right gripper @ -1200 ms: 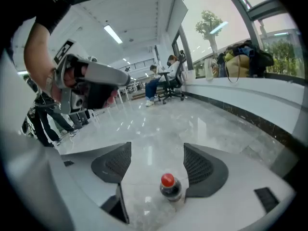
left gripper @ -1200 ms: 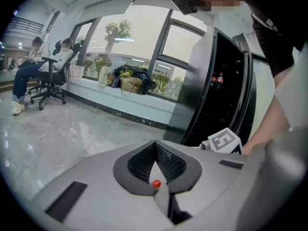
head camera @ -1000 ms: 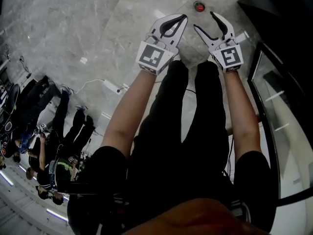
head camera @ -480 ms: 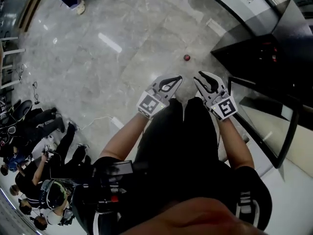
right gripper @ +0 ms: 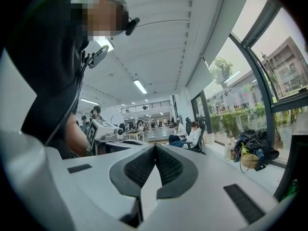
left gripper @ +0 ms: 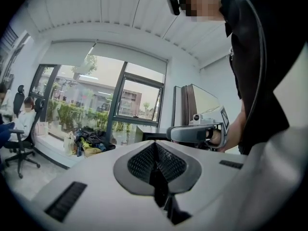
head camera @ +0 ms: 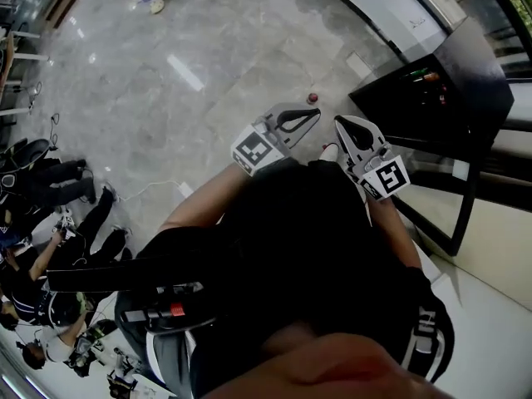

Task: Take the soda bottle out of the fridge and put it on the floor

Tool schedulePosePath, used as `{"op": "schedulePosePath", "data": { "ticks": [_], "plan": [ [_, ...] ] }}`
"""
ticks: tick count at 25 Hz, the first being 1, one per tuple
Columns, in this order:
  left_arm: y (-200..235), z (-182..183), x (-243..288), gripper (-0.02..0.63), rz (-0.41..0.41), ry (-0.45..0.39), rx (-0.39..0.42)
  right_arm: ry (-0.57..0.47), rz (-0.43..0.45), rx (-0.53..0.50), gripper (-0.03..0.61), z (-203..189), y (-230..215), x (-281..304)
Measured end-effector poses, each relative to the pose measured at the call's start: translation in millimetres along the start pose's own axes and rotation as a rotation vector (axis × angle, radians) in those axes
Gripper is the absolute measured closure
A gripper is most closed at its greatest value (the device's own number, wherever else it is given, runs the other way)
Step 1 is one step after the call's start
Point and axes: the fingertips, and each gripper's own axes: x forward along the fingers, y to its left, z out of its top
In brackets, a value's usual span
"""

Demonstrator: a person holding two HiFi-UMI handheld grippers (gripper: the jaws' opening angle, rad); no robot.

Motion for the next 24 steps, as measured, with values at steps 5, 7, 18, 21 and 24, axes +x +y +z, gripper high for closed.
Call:
{"op": "schedulePosePath", "data": {
  "ticks": [5,7,18,21,24],
  "plan": [
    [-7.7,22.2,2.2,0.611,-0.003,-0.033,0.021,-0.034,0.004,-0.042,0.568,24.9,1.2,-3.8],
    [-10.0,27.2,2.7,0.611,-0.001,-0.043,0.027,-0.037,0.012,-0.059,0.568,28.5,1.4,-3.7],
    [-17.0,42.0,-0.3,0.611,0.006,-0.069,0.030,-0.041,0.033,-0.080,0.568,29.9,5.6,-5.6],
    [-18.8,42.5,1.5,0.611,0.009,-0.070,0.034,-0.044,0.026,-0.079,0.568,29.2,4.9,-8.1],
    [-20.1,42.3,5.6,0.611,0.007,-0.071,0.034,-0.044,0.023,-0.083,0.568,28.7,2.7,-10.0]
  ]
}}
